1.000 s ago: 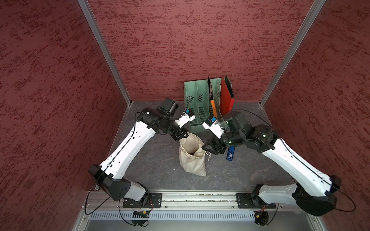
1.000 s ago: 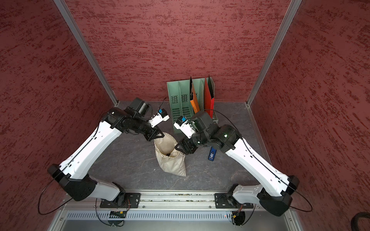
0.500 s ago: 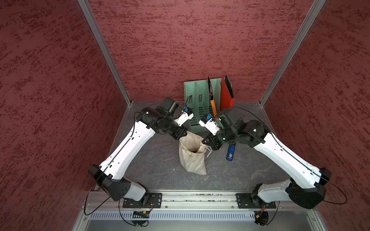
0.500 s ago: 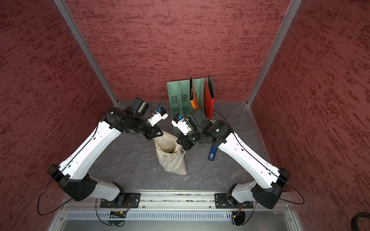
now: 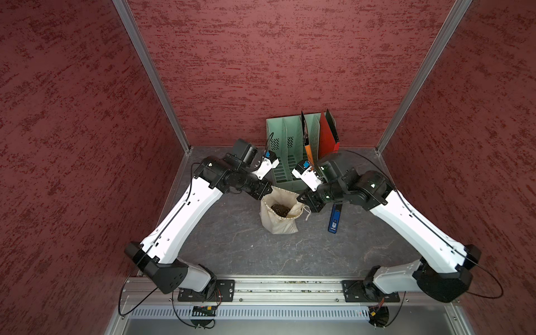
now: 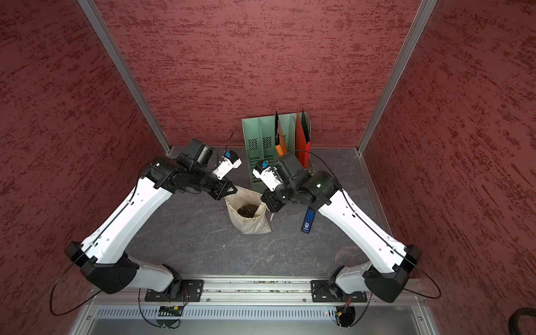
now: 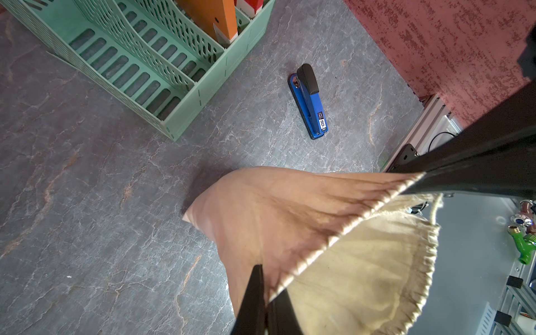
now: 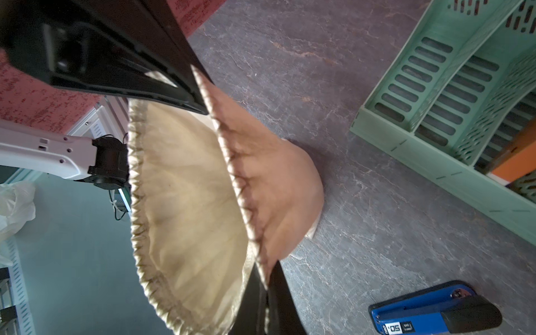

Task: Close the soil bag
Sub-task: Adjust the soil bag at the center of the board.

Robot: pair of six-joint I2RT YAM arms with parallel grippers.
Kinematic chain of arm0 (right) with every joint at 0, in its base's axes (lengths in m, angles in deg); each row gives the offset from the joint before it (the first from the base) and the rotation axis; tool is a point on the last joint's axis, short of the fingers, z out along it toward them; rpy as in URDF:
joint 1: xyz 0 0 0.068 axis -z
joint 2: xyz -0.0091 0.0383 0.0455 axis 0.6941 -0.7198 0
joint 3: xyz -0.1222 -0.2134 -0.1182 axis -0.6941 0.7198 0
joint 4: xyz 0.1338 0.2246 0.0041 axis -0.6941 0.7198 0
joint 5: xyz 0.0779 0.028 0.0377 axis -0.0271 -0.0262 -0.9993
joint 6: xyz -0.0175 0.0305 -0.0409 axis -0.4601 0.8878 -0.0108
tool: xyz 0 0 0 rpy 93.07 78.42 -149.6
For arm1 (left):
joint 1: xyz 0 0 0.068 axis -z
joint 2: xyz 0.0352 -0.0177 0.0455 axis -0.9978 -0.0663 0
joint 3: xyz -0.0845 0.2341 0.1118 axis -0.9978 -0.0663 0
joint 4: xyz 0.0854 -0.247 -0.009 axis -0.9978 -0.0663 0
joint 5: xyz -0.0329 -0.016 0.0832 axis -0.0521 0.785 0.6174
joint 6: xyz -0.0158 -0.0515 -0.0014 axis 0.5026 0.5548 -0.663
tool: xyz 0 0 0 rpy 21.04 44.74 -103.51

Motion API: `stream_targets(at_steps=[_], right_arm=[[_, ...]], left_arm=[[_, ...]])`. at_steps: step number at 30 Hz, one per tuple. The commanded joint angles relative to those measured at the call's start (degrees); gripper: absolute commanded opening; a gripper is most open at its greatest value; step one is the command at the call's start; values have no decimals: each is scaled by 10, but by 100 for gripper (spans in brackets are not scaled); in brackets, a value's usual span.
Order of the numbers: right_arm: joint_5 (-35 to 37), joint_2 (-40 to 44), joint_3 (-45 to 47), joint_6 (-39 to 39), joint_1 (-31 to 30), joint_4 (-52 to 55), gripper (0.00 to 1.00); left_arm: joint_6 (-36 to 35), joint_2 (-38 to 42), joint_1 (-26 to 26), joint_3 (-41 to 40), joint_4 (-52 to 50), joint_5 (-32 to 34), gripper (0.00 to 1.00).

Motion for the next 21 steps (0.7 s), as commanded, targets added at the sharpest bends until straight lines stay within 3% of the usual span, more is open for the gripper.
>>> stream_targets(at_steps=[1, 6, 13, 15, 16, 18, 19, 21], right_arm=[[-4, 12, 7, -10, 10, -19, 0], [-12, 10, 7, -8, 10, -32, 0], [-15, 7, -2, -17, 12, -28, 0], [-14, 3, -5, -24, 12, -25, 0], [-15, 1, -7, -26, 13, -24, 0], [-22, -5, -11, -29, 15, -23, 0], [-25, -7, -12, -31, 15, -23, 0], [-28, -8, -13, -35, 17, -24, 0]], left_arm=[[4, -11, -3, -4, 19, 8, 13], [-11, -34, 1, 12, -15, 17, 37], [-35, -43, 8, 35, -66, 68, 39], [-39, -43, 8, 38, -78, 80, 35], [-39, -42, 8, 39, -79, 78, 29], [-37, -41, 8, 41, -79, 67, 5], [-35, -43, 8, 44, -77, 60, 0], [-30, -47, 13, 53, -75, 52, 0]])
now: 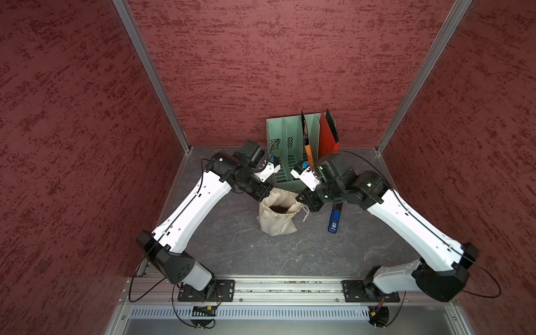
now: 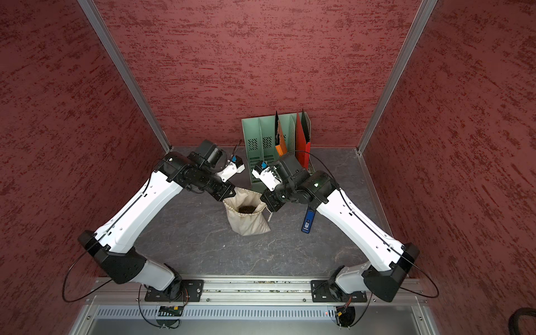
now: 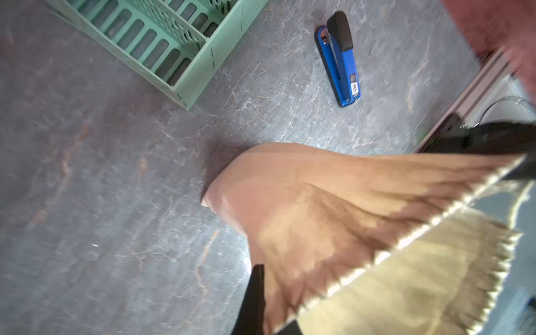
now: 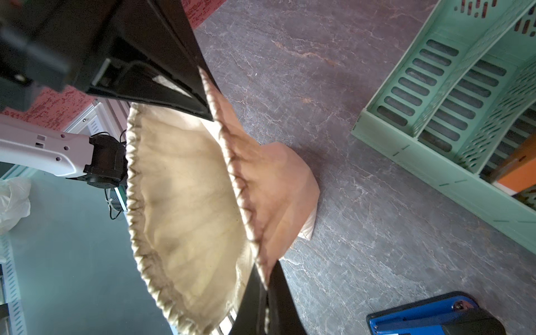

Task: Close the soil bag
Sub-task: Adjust the soil bag at the center of the board.

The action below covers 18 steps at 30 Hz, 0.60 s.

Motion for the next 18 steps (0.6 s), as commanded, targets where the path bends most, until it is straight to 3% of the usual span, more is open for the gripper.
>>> stream_targets(at_steps=[1, 3, 5, 8, 13, 18], right_arm=[[-11, 0, -18, -14, 11, -8, 0], [-11, 9, -13, -11, 19, -15, 13], [-25, 32, 1, -8, 28, -28, 32], [-56, 73, 30, -10, 39, -45, 47], [-89, 133, 91, -31, 43, -42, 58], [-108, 167, 154, -59, 43, -65, 59]], left_arm=[[3, -5, 4, 25, -9, -4, 0], [7, -12, 8, 34, -9, -7, 0], [9, -20, 9, 47, -13, -8, 0], [10, -31, 10, 61, -22, -9, 0], [9, -28, 10, 60, -15, -8, 0], [7, -22, 10, 52, -12, -8, 0]])
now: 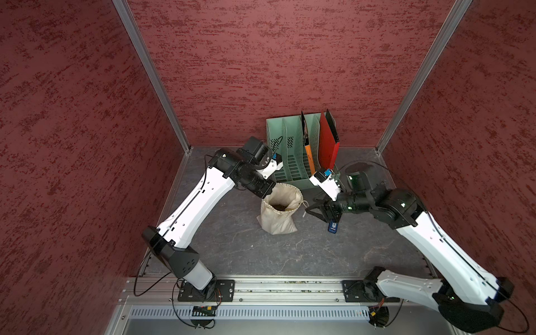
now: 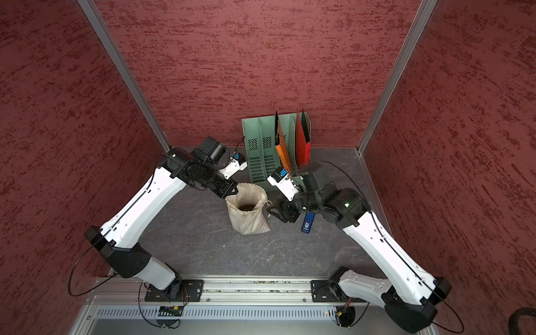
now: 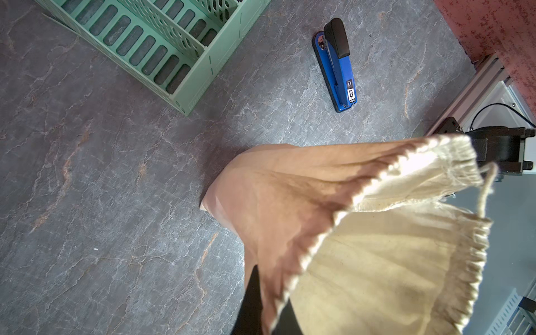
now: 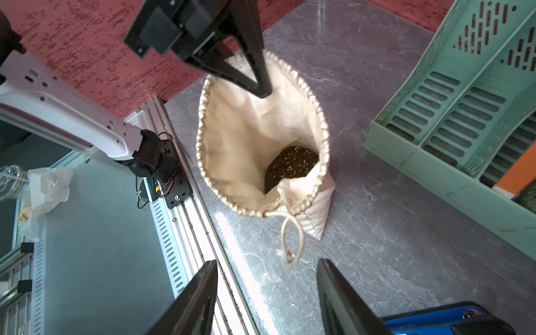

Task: Close the soil bag
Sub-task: Adjust the soil bag at the center of the board.

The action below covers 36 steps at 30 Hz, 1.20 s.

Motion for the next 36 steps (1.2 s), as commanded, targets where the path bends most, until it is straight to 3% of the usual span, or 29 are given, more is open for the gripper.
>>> stream_targets(at_steps=[1, 16, 28, 30, 35, 36], right_arm=[[-18, 2, 32, -24, 5, -32, 59], [15, -53, 51, -4, 4, -101, 57], [39, -31, 80, -5, 4, -97, 46], [43, -29, 86, -2, 5, -102, 40], [86, -17, 76, -5, 4, -93, 1], [101, -7, 74, -8, 4, -90, 0]], left_arm=[[1, 10, 2, 3, 5, -8, 0], [-5, 30, 2, -10, -1, 2, 0], [-3, 33, 2, -8, -4, 5, 0], [-3, 32, 2, -8, -4, 5, 0], [-2, 31, 2, -8, -5, 10, 0], [-1, 30, 2, -7, -5, 11, 0]])
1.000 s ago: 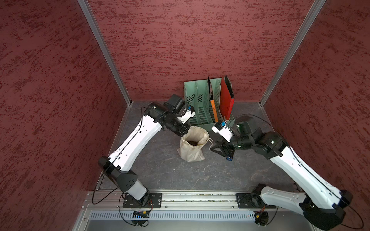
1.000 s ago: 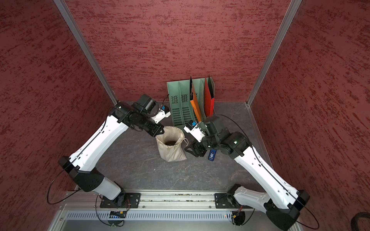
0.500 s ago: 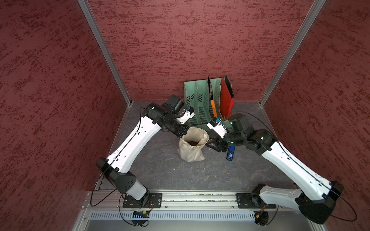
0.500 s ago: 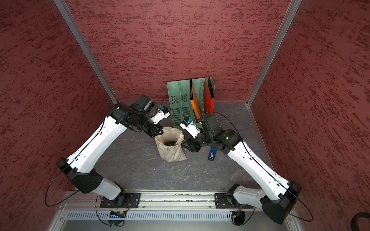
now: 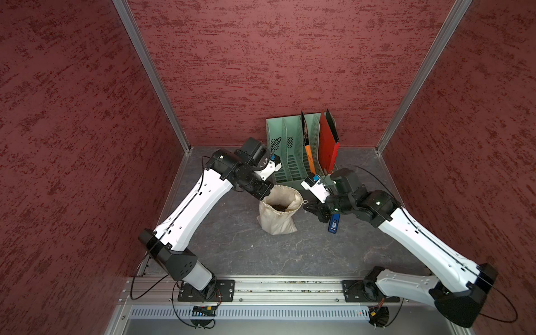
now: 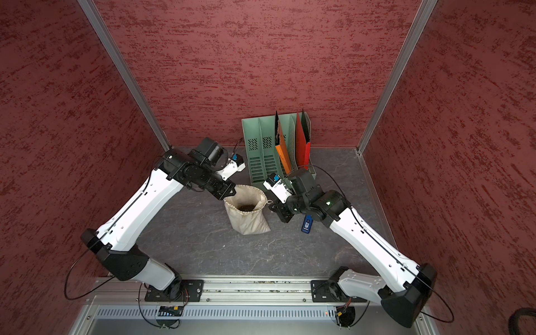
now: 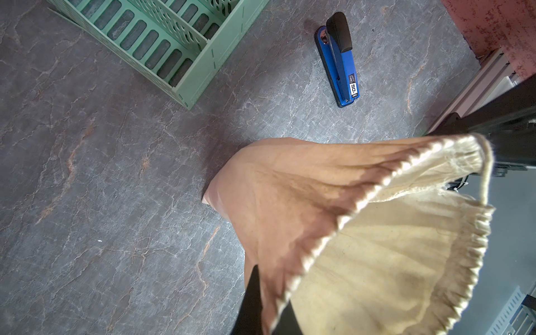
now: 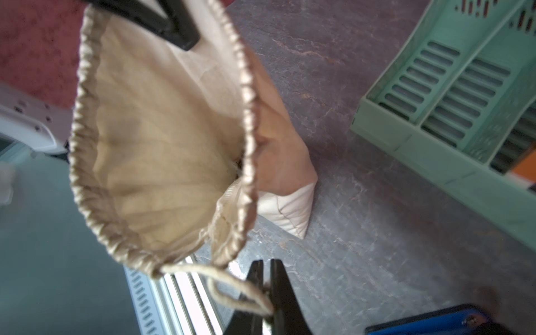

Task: Close the soil bag
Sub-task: Adjust the soil bag at the center of the board.

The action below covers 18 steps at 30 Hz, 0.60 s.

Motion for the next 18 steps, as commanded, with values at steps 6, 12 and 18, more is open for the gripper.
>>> stream_targets(at_steps=[6, 12, 18], right_arm=[[132, 74, -30, -54, 4, 9, 0], [227, 105, -33, -117, 3, -25, 0], [207, 118, -38, -166, 4, -69, 0]], left_arm=[[25, 10, 2, 12, 9, 17, 0], [65, -22, -6, 57, -16, 41, 0], [113, -33, -8, 73, -9, 15, 0]])
